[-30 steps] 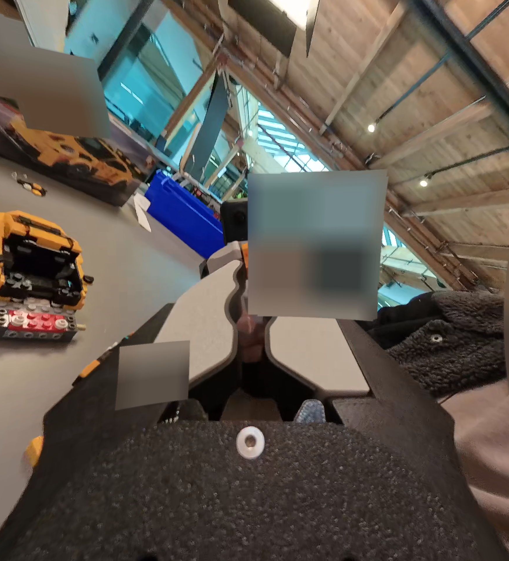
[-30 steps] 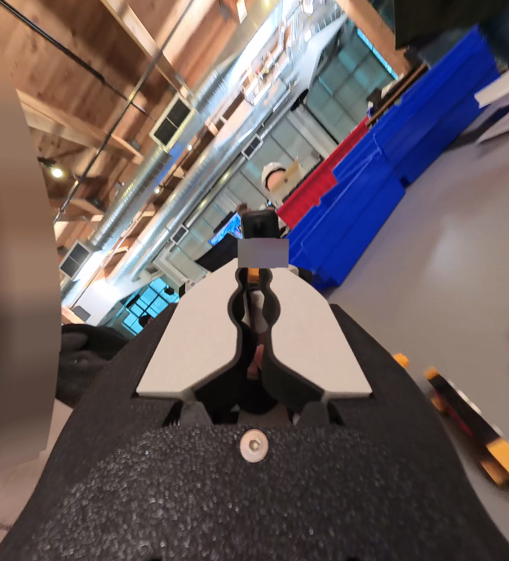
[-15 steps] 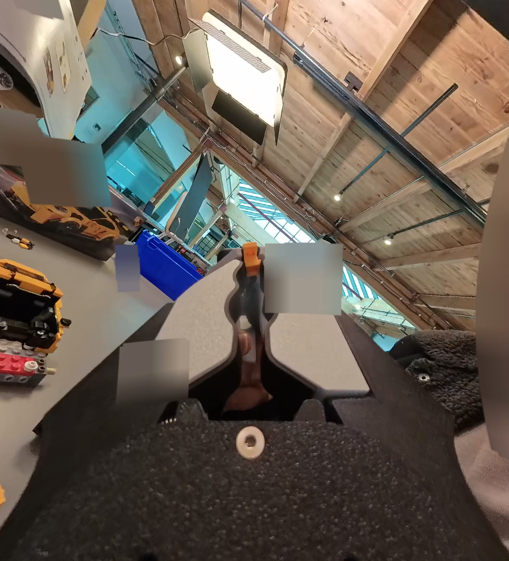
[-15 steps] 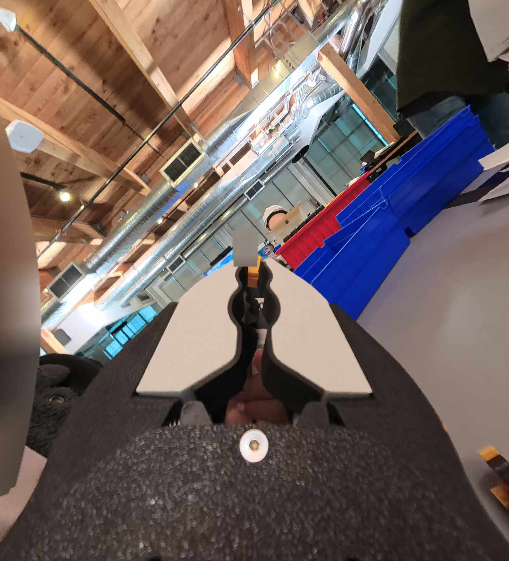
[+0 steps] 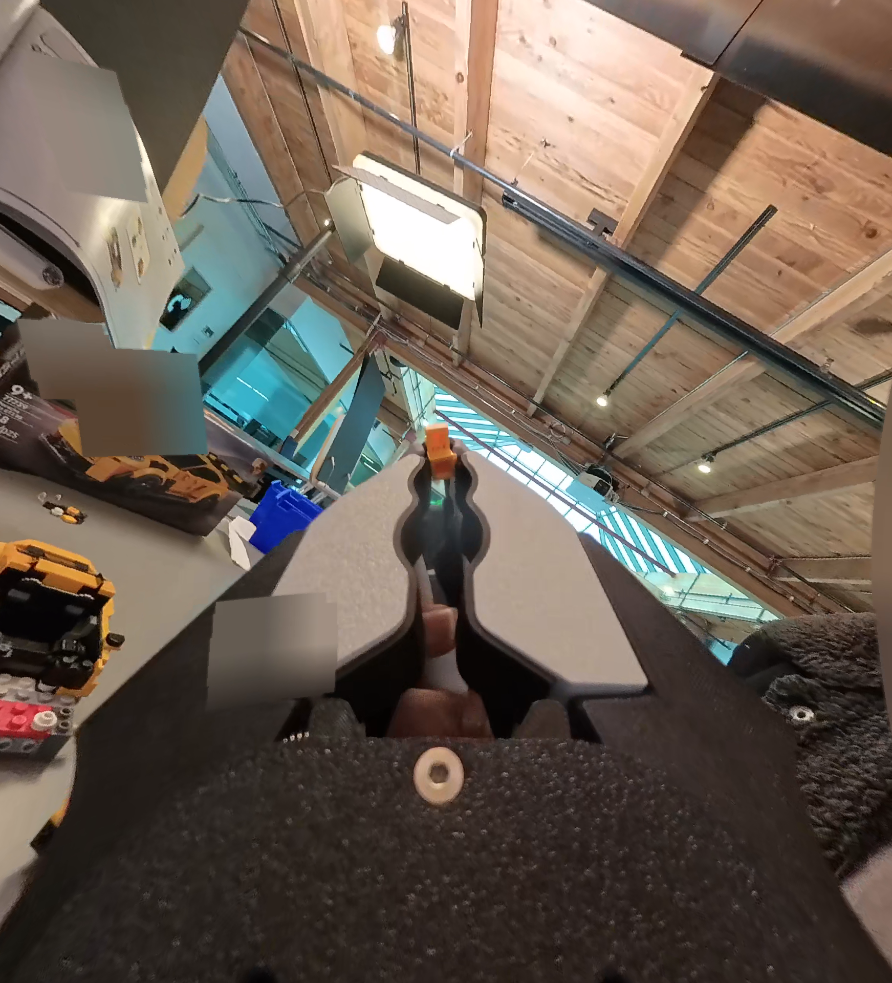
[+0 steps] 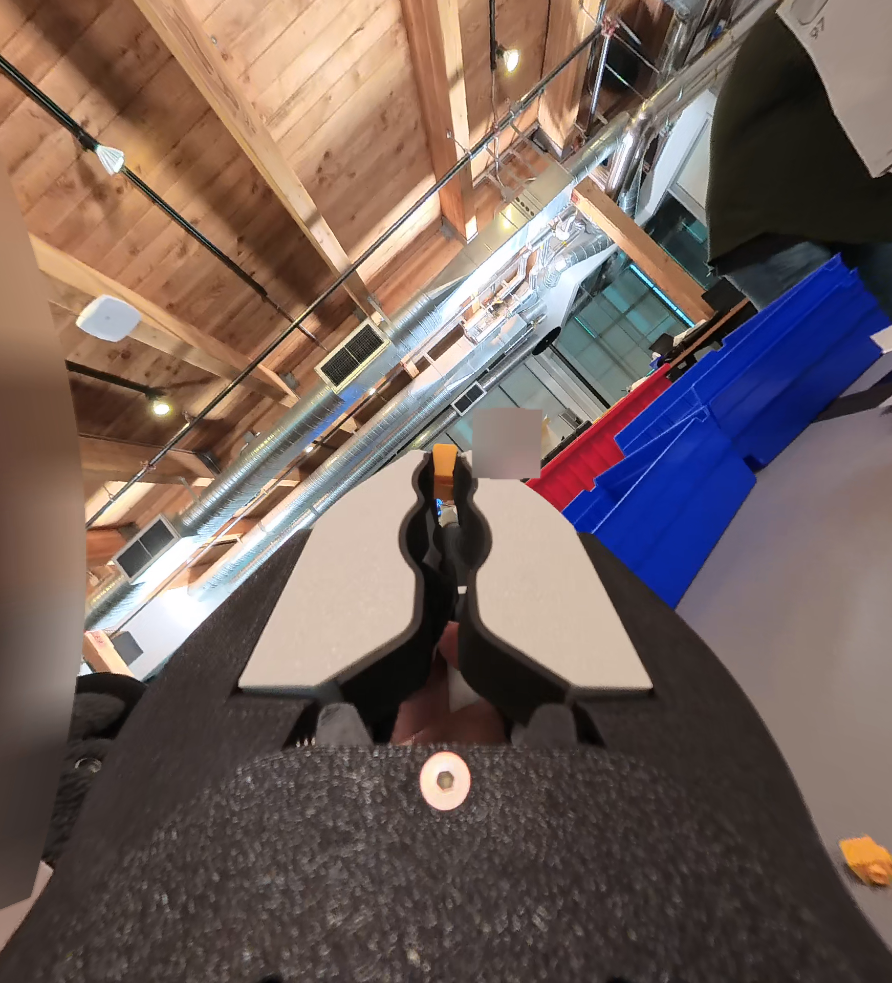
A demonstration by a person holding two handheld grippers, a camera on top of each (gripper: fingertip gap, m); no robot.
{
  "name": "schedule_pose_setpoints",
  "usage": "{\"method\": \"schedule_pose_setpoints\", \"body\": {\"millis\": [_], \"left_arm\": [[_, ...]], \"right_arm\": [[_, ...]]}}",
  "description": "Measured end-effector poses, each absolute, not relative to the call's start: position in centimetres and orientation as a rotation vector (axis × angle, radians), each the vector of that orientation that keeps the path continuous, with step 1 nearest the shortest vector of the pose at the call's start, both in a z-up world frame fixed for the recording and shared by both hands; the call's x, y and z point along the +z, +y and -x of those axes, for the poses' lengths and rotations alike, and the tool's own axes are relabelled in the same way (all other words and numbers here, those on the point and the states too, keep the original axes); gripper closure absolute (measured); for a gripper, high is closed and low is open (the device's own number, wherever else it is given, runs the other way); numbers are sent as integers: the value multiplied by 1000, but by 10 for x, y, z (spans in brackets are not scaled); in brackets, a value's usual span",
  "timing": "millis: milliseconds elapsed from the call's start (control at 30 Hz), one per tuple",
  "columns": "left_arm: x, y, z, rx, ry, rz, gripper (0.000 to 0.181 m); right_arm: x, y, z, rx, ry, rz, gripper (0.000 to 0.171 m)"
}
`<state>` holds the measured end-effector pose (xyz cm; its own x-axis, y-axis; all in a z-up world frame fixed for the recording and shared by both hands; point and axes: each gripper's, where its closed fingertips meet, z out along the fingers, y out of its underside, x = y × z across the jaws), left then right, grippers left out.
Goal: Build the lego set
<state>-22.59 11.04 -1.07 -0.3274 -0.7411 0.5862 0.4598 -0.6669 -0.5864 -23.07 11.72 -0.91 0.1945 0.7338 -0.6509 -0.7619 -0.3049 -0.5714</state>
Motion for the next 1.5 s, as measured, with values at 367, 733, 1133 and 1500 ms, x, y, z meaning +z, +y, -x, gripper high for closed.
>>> {"method": "schedule_pose_setpoints", "body": {"millis": [367, 733, 1133, 1500], "left_arm": [[-14, 103, 218, -1938, 456, 1137, 172], [-18, 96, 208, -1803, 470, 1141, 171], [2, 90, 222, -1989, 430, 993, 172], [-2, 91, 223, -2044, 437, 1001, 171]], "right_arm": [[-11, 113, 227, 1410, 29, 1141, 163], [-15, 112, 218, 1348, 48, 1113, 162], [13, 94, 227, 1298, -211, 1191, 158], [7, 95, 221, 1328, -199, 1226, 163]]}}
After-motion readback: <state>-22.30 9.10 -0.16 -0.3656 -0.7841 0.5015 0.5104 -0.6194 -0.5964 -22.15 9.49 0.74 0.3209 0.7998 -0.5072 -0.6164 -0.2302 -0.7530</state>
